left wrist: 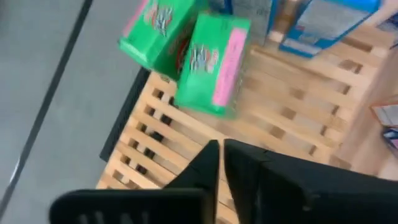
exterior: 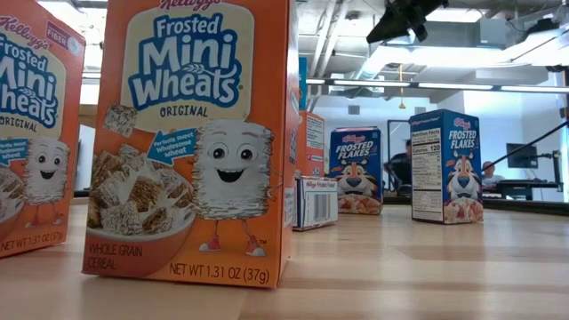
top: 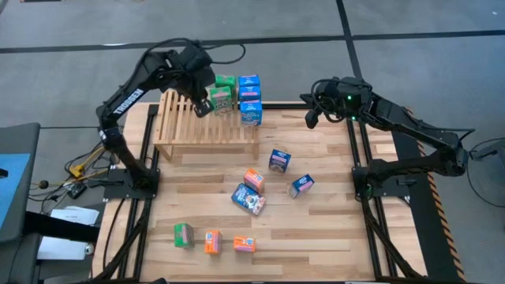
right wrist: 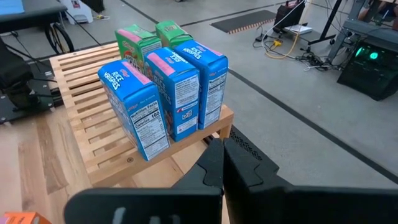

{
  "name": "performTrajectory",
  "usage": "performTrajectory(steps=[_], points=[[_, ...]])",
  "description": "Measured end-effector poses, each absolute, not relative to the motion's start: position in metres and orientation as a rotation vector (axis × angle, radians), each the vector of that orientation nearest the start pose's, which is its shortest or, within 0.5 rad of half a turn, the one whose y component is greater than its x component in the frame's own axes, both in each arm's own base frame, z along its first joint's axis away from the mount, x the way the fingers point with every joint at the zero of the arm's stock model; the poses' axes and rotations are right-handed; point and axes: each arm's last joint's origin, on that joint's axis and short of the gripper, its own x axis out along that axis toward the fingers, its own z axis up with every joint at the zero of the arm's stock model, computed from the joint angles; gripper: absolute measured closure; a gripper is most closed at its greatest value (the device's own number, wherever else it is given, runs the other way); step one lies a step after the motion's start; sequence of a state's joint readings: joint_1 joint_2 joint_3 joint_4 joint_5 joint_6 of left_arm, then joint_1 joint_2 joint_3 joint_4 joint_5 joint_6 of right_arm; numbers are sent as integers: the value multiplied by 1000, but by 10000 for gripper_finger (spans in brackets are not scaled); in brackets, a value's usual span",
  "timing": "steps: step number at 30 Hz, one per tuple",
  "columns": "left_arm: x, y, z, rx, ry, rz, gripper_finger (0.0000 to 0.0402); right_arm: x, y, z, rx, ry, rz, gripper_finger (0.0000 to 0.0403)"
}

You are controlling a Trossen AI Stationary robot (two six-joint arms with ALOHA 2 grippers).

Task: Stack cereal on shelf
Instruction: Put the right green cereal box on the shelf aligned with the other green cereal box

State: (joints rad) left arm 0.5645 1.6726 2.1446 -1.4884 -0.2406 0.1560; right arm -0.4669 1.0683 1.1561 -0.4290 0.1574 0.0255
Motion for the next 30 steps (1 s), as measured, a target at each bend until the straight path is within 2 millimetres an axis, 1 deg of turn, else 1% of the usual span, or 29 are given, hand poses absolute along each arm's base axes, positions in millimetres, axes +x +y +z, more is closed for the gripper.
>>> performTrajectory(steps=[3,6,9,11,14,17,19,24,30], points=[[235,158,434,-14,1005,680,396,196,-104,383,79,345,-622,386],[219,151,420,3,852,745,400,196,-104,382,81,352,-621,386],[202,147,395,-1,772,773,401,196,-104,382,81,354,-620,386],[192,146,376,-44,749,777,401,196,-103,382,81,353,-620,386],[185,146,355,-106,647,734,401,197,-104,383,79,342,-620,386],[188,150,341,-106,529,675,401,197,-104,384,75,336,-622,386],[191,153,334,-97,483,684,401,197,-104,384,71,337,-621,386],[200,164,319,-129,532,707,401,197,-104,384,71,338,-621,386],[209,170,312,-135,531,699,401,197,-104,384,84,337,-623,386]])
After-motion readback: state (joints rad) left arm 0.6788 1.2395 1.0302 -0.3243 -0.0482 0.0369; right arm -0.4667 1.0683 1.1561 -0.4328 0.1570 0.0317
